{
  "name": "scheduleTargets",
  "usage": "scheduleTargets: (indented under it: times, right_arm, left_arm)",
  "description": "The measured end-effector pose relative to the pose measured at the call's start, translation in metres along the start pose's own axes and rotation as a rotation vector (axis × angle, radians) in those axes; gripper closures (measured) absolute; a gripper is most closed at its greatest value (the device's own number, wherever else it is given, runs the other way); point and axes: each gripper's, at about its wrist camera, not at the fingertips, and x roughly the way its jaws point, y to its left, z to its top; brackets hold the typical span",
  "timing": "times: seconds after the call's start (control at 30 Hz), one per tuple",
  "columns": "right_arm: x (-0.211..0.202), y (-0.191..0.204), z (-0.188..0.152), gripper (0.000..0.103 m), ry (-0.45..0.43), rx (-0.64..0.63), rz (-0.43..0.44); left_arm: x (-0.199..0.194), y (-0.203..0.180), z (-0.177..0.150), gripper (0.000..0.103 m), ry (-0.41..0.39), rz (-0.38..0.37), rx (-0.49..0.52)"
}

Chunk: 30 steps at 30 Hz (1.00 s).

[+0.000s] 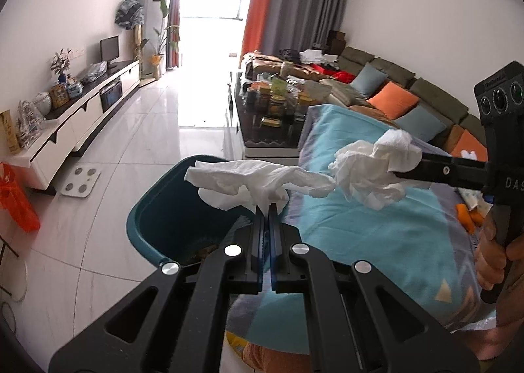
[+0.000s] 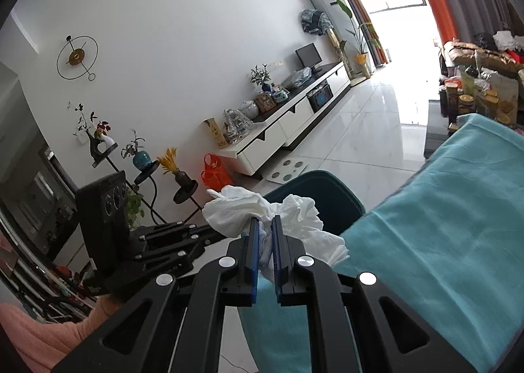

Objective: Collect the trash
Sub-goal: 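Carry the white tissues over the teal bin with the left tool, then open the left tool to drop the tissues into the bin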

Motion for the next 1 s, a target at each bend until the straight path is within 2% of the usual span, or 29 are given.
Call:
scheduleTargets:
  times: [0.53, 1.0]
  right_arm:
    - [0.074, -0.012, 0.017, 0.096, 0.100, 0.051, 0.006]
    - [0.115, -0.016, 0.019, 0.095, 0.179, 0.092, -0.027]
  left_arm:
    - [0.041, 0.029, -0.001, 0.100, 0.077, 0.073, -0.059]
    - [0.084, 0.038, -0.001, 0.099, 0.140, 0.110, -0.097]
